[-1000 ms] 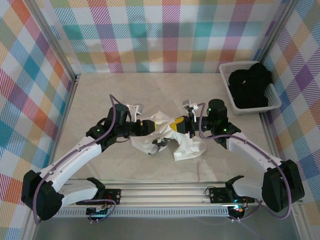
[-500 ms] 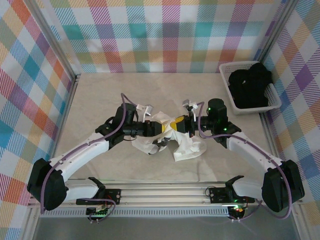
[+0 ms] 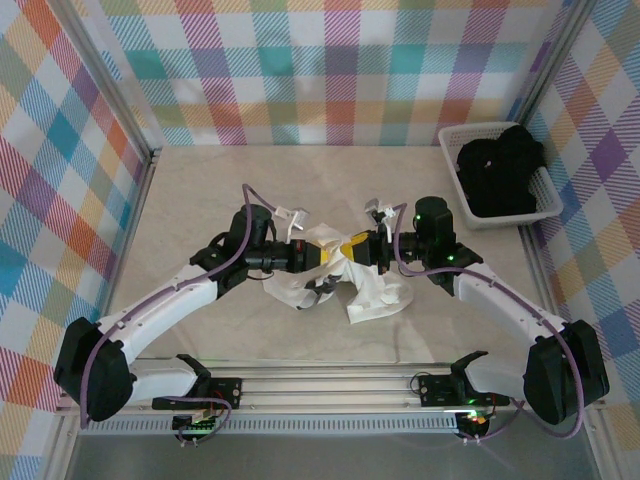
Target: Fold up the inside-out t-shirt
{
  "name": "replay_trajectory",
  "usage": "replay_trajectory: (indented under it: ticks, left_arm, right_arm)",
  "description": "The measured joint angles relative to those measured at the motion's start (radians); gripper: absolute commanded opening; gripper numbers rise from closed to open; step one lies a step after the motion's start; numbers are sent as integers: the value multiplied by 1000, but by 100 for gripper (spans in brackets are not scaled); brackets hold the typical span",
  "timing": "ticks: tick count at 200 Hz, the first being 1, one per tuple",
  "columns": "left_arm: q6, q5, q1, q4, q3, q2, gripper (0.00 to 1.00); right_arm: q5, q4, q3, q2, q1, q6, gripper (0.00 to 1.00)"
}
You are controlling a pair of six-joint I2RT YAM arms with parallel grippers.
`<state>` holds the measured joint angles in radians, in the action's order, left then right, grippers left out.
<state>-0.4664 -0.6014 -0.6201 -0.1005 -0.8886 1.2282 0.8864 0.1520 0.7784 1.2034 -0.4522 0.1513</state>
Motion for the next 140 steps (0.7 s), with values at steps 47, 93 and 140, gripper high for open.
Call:
replay_trajectory:
  ticks: [47, 93, 140]
  left_arm:
    - [66, -16, -71, 57, 24, -182, 0]
    - [194, -18, -179, 45, 16, -132, 22]
    - [275, -7, -209, -81, -20, -122, 58]
  right_arm:
    - [-158, -125, 51, 0, 25, 2, 0]
    - [-157, -136, 73, 6, 19, 27, 0]
    - [-179, -137, 22, -7, 33, -13, 0]
